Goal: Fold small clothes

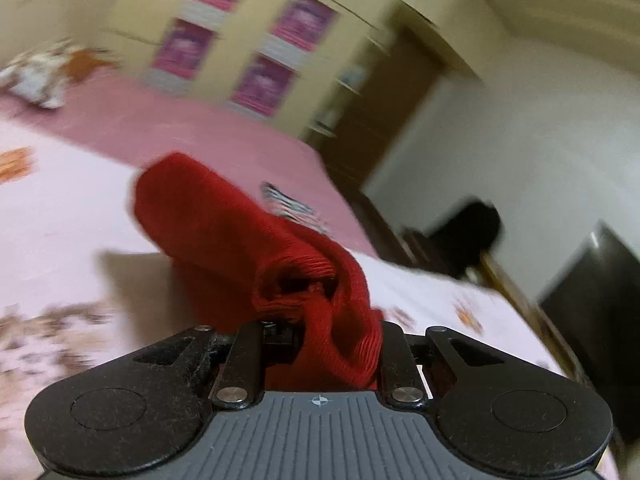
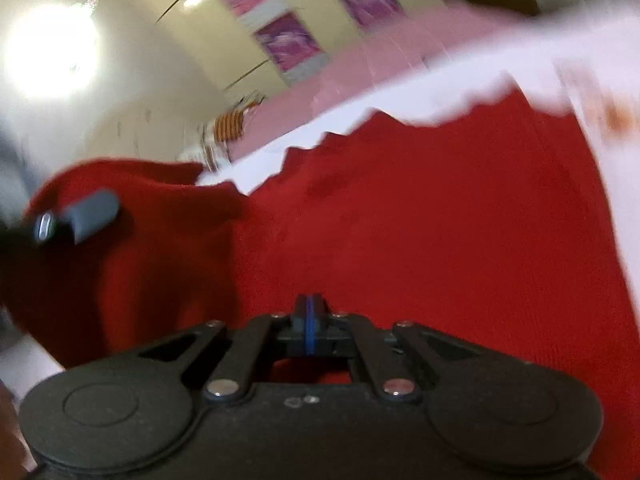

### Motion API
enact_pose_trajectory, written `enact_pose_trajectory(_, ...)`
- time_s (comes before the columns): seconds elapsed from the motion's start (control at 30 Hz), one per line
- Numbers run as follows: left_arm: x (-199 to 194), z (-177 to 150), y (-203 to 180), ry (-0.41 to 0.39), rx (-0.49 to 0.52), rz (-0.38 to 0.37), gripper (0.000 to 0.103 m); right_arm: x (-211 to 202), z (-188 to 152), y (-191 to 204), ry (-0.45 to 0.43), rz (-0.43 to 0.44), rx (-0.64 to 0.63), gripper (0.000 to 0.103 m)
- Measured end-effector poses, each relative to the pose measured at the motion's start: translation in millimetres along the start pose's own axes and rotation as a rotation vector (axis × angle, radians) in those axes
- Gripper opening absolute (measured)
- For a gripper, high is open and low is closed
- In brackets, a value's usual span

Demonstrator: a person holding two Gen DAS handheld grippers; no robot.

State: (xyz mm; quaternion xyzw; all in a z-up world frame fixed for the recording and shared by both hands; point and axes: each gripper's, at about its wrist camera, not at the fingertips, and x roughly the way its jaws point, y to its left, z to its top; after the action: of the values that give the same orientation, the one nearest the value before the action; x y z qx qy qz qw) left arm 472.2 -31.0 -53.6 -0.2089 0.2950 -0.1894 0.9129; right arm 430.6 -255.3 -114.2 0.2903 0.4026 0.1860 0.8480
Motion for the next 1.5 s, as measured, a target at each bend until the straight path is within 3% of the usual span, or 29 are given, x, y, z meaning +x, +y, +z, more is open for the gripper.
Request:
enact_pose_trajectory(0.1,29,-15,-39,0.102,0.124,-0.048,0.018,-28,14,-60,-0.06,0.179,0.344,0.028)
enact_pose_trajectory(0.13,40,-22,-47,0.156,0.133,-0.064,0.018,-41,17,-84,-0.083,0.231,0.448,0.045)
enact_pose_trajectory(0.2,67,-46,-61,0.26,0.167,-0.064,0.02,-60,22,-119,-0.086,0.368,0.578,0.059)
enact_pose_trajectory(0.23,75,-60,-70,0.286,0.222,-0.054,0.033,-69,25,-131,-0.09,0.41,0.613,0.079)
enact_pose_trajectory(0.27,73,-66,-78,0.266,0.272,-0.057,0.052,-78,28,-136,-0.102,0.389,0.613,0.1)
enact_pose_trajectory(0.33,57,-67,-91,0.245,0.324,-0.126,0.087,-87,33,-142,-0.097,0.352,0.586,0.096)
enact_pose_trajectory(0.43,30,-53,-92,0.221,0.364,-0.164,0.087,-88,36,-142,-0.045,0.348,0.521,0.093)
enact_pose_trajectory(0.5,13,-39,-73,0.175,0.334,-0.147,0.087,-87,36,-133,-0.026,0.326,0.447,0.092)
enact_pose_trajectory(0.57,2,-26,-42,0.134,0.248,-0.101,0.087,-86,36,-125,-0.004,0.303,0.373,0.09)
enact_pose_trajectory(0.63,4,-16,2,0.115,0.136,0.002,0.087,-88,36,-121,0.01,0.289,0.32,0.089)
enact_pose_trajectory(0.7,14,-14,40,0.152,0.026,0.068,0.087,-85,36,-116,0.024,0.279,0.294,0.084)
enact_pose_trajectory(0.8,24,-19,74,0.198,-0.046,0.087,0.087,-81,37,-107,0.038,0.231,0.246,0.068)
enact_pose_trajectory(0.83,26,-22,77,0.223,-0.044,0.093,0.087,-81,39,-102,0.039,0.217,0.21,0.063)
enact_pose_trajectory(0.9,30,-28,80,0.25,-0.044,0.09,0.087,-78,40,-90,0.055,0.175,0.134,0.062)
enact_pose_trajectory(1.0,31,-38,75,0.248,-0.011,0.108,0.087,-69,43,-72,0.084,0.097,0.04,0.055)
enact_pose_trajectory(1.07,31,-37,71,0.247,0.009,0.12,0.087,-69,41,-55,0.078,0.005,-0.07,0.029)
enact_pose_trajectory(1.1,32,-36,70,0.244,0.018,0.125,0.087,-68,40,-43,0.079,-0.048,-0.146,0.026)
enact_pose_trajectory(1.17,43,-34,56,0.23,0.039,0.127,0.087,-75,36,-20,0.034,-0.107,-0.289,0.018)
enact_pose_trajectory(1.23,48,-33,47,0.221,0.048,0.118,0.087,-89,31,4,-0.039,-0.145,-0.427,0.018)
enact_pose_trajectory(1.37,59,-31,31,0.229,0.116,0.112,0.087,-110,26,8,-0.105,-0.171,-0.463,0.017)
enact_pose_trajectory(1.47,64,-32,20,0.262,0.181,0.132,0.087,-87,24,-40,-0.02,-0.201,-0.318,0.019)
enact_pose_trajectory(1.5,63,-31,20,0.262,0.184,0.134,0.087,-86,21,-50,-0.024,-0.164,-0.281,0.02)
